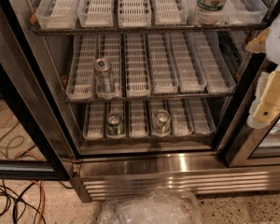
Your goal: Pick green can from bottom shelf of fridge
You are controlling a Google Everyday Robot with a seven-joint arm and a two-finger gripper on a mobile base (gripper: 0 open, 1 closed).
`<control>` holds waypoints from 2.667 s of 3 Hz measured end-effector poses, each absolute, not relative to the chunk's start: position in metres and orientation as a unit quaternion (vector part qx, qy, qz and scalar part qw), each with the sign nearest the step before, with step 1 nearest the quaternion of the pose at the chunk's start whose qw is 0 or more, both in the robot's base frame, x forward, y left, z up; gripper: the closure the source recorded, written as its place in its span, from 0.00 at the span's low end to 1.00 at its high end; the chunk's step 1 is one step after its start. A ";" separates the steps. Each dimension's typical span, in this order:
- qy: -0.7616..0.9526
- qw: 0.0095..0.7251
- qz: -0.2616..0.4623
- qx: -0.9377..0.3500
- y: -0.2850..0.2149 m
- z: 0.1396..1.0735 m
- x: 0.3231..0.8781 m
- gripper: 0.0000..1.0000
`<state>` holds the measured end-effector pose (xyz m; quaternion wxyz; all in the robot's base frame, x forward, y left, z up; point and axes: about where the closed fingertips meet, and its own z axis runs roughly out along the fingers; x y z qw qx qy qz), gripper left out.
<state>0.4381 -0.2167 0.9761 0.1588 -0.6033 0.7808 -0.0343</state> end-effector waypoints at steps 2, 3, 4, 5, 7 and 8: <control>0.796 0.190 0.000 -0.575 -0.197 0.960 0.439 0.00; 0.818 0.229 0.093 -0.520 -0.144 0.915 0.433 0.00; 0.836 0.260 0.178 -0.449 -0.097 0.878 0.422 0.00; 0.834 0.292 0.193 -0.426 -0.084 0.882 0.432 0.00; 0.830 0.309 0.202 -0.418 -0.066 0.876 0.435 0.00; 0.826 0.325 0.248 -0.389 -0.029 0.838 0.427 0.00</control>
Offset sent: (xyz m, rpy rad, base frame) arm 0.0044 0.0718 -0.0580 0.3847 -0.0046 -0.1915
